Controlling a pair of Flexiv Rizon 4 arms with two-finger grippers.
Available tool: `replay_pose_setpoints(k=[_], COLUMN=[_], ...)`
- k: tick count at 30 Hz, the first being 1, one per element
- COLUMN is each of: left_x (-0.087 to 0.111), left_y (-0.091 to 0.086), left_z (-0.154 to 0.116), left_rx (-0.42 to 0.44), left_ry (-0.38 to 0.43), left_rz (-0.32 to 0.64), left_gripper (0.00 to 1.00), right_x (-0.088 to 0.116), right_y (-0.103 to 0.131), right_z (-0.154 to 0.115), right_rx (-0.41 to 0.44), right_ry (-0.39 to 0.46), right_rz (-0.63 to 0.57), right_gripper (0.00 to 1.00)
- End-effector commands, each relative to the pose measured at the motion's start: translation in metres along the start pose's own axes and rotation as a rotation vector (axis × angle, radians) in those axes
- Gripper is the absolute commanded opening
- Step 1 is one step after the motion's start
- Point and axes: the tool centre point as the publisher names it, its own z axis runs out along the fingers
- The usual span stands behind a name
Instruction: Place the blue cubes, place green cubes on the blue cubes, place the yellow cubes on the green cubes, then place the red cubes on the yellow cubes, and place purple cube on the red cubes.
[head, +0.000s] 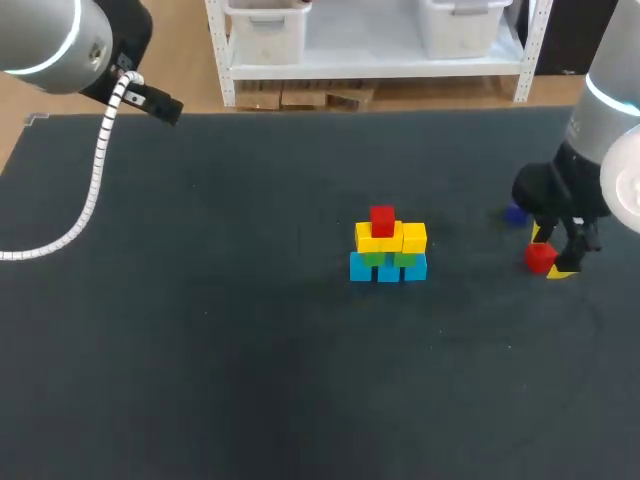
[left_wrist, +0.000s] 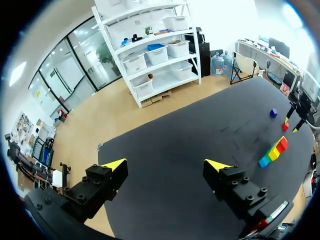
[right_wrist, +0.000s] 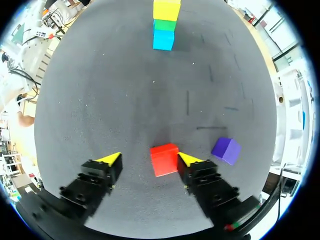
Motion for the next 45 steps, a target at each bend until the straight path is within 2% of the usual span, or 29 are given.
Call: replay_pose_setpoints(k=[1,6,13,29,31,32,33,35,36,37,38,45], left_x=[0.0,0.0,0.0,0.0,0.0,0.0,0.0,0.0,0.0,0.0,0.0,0.0], left_y=[0.001,0.001,0.001,0.001,0.001,0.001,0.001,0.001,0.001,0.001,0.001,0.001], left_z=[0.0,0.0,0.0,0.0,0.0,0.0,0.0,0.0,0.0,0.0,0.0,0.0], left_rx=[0.004,0.004,0.004,0.004,0.004,0.004,0.004,0.004,0.004,0.004,0.004,0.004], left_ry=[-0.001,-0.001,-0.001,-0.001,-0.001,-0.001,-0.001,-0.001,-0.001,-0.001,-0.001,-0.001], left_rz=[0.001,0.001,0.001,0.001,0.001,0.001,0.001,0.001,0.001,0.001,0.001,0.001], left_gripper=[1.0,1.0,1.0,1.0,1.0,1.0,1.0,1.0,1.0,1.0,1.0,1.0], right_x=[0.002,0.001,-0.001,0.001,0.003,0.004,0.005,0.006,0.007,0.008,0.008,0.003], right_y=[0.006,0.003,-0.001,-0.009,-0.009,-0.009,-0.009,-0.008,-0.008,-0.008,-0.008,-0.011], right_z=[-0.009,-0.013,0.001,0.013,0.014,0.015,0.016,0.017,0.018,0.018,0.018,0.012], right_rx=[0.035,0.04,0.01,-0.018,-0.018,-0.019,-0.02,-0.021,-0.021,-0.02,-0.018,-0.025], right_ry=[-0.004,0.0,0.021,0.038,0.039,0.039,0.04,0.042,0.049,0.05,0.049,0.061], right_rz=[0.006,-0.003,-0.025,-0.053,-0.048,-0.046,-0.044,-0.039,-0.032,-0.031,-0.03,0.04], right_gripper=[1.0,1.0,1.0,1.0,0.85,0.73,0.52,0.44,0.31,0.11,0.0,0.0])
